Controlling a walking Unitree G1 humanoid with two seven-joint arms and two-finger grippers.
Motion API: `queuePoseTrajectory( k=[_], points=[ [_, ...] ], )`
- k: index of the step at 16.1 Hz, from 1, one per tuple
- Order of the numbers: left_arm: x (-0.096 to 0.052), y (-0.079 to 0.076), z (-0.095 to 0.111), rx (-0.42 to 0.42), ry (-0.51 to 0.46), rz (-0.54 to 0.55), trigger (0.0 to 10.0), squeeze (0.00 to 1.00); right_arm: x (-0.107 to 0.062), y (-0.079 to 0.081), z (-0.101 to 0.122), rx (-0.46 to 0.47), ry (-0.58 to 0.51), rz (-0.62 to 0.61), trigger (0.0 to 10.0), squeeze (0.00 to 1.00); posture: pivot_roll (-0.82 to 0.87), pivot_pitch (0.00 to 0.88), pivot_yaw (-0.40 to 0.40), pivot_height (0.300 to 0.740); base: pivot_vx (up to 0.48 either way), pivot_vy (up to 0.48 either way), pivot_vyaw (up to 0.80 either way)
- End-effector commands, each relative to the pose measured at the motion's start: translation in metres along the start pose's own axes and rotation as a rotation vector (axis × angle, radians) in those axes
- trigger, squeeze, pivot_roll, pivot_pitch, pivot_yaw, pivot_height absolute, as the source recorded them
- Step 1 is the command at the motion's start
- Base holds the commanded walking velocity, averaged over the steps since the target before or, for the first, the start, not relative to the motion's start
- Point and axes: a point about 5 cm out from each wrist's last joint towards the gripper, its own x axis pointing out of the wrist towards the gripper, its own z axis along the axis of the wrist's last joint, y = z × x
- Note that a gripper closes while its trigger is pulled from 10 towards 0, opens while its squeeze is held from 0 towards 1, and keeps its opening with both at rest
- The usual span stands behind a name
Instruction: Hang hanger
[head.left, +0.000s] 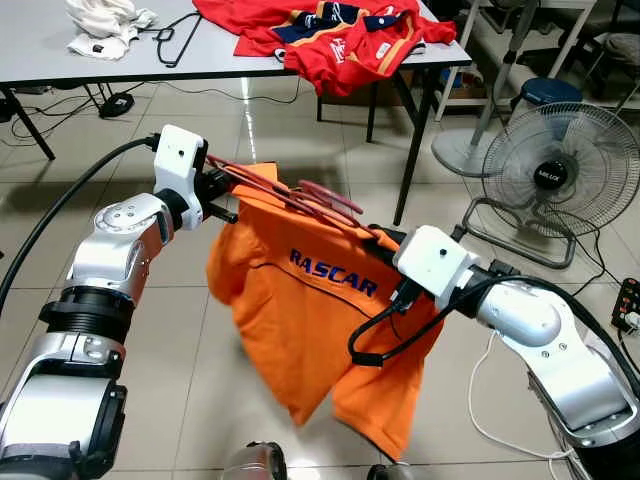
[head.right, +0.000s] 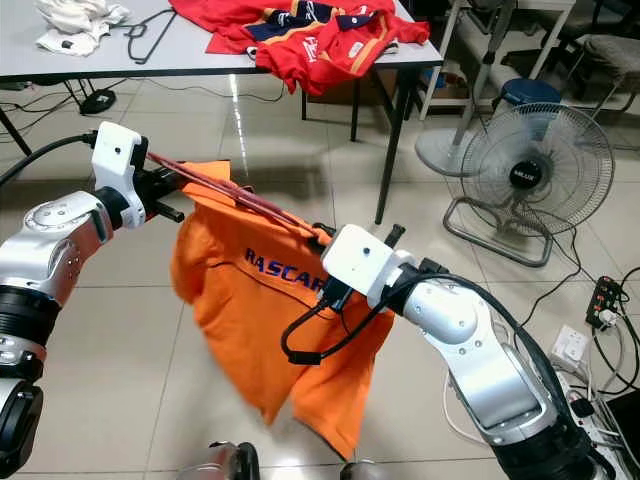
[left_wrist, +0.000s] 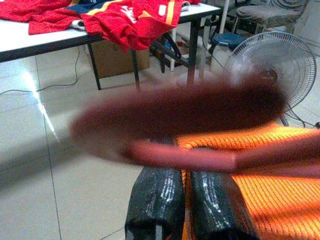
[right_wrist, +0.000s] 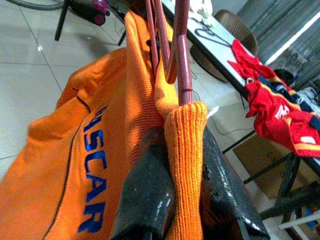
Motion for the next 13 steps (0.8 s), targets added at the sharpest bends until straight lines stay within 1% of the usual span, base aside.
queuePoseTrajectory(
  k=[1, 3, 5, 10, 11, 13],
  points=[
    [-0.029, 0.053, 0.025, 0.008, -0.076, 0.280, 0.0, 0.00, -0.015, -0.009, -0.026, 0.019, 0.156, -0.058, 10.0, 0.00, -0.05, 0.088, 0.059, 0.740, 0.000, 0.000, 0.00],
    [-0.032, 0.060, 0.030, 0.025, -0.085, 0.313, 0.0, 0.00, -0.020, -0.009, -0.036, 0.075, 0.191, -0.078, 10.0, 0.00, -0.05, 0.089, 0.057, 0.740, 0.000, 0.000, 0.00],
    [-0.033, 0.062, 0.032, 0.044, -0.087, 0.326, 0.0, 0.00, -0.023, -0.007, -0.044, 0.102, 0.235, -0.071, 10.0, 0.00, -0.05, 0.090, 0.056, 0.740, 0.000, 0.000, 0.00],
    [-0.034, 0.067, 0.039, 0.088, -0.092, 0.348, 0.0, 0.00, -0.031, 0.002, -0.056, 0.147, 0.314, -0.013, 10.0, 0.00, -0.05, 0.094, 0.050, 0.740, 0.000, 0.000, 0.00],
    [-0.034, 0.069, 0.041, 0.090, -0.095, 0.352, 0.0, 0.00, -0.035, 0.004, -0.062, 0.154, 0.353, -0.003, 10.0, 0.00, -0.06, 0.095, 0.051, 0.740, 0.000, 0.000, 0.00],
    [-0.035, 0.071, 0.043, 0.095, -0.097, 0.360, 0.0, 0.00, -0.039, 0.005, -0.068, 0.166, 0.386, -0.014, 10.0, 0.00, -0.06, 0.095, 0.051, 0.740, 0.000, 0.000, 0.00]
  ],
)
